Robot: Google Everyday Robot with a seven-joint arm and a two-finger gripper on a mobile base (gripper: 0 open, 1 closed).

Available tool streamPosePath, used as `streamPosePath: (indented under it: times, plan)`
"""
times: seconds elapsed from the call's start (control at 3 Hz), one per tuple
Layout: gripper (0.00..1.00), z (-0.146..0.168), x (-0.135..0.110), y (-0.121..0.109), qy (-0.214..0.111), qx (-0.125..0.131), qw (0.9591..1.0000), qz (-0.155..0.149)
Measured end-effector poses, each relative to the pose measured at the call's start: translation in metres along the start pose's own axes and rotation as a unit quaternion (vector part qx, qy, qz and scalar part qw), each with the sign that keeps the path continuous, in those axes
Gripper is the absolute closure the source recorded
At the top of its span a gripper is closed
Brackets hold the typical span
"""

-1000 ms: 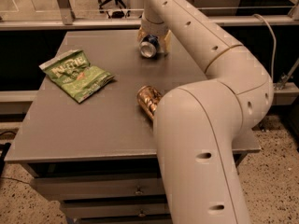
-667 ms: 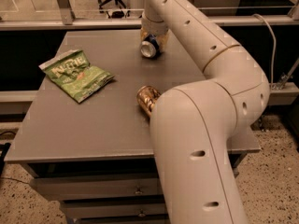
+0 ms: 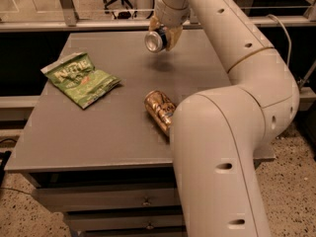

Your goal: Pick pepsi can

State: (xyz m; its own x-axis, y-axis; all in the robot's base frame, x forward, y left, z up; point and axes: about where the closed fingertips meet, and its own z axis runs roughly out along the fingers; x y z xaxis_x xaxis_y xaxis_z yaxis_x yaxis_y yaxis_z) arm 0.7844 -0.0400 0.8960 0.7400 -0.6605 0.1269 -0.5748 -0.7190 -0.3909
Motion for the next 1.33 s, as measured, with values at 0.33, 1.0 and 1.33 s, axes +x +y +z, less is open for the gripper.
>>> streamPosePath:
  times: [0.33, 1.0, 1.33]
  plan:
    - [1.0, -0.034, -0.013, 0.006, -0.055, 0.052, 0.9949, 0.067]
    - [1.0, -0.069, -0.048, 0.022, -0.178, 0.147, 0.9537, 0.194]
    - [1.0, -0.063, -0.052, 0.023, -0.184, 0.146, 0.9519, 0.197]
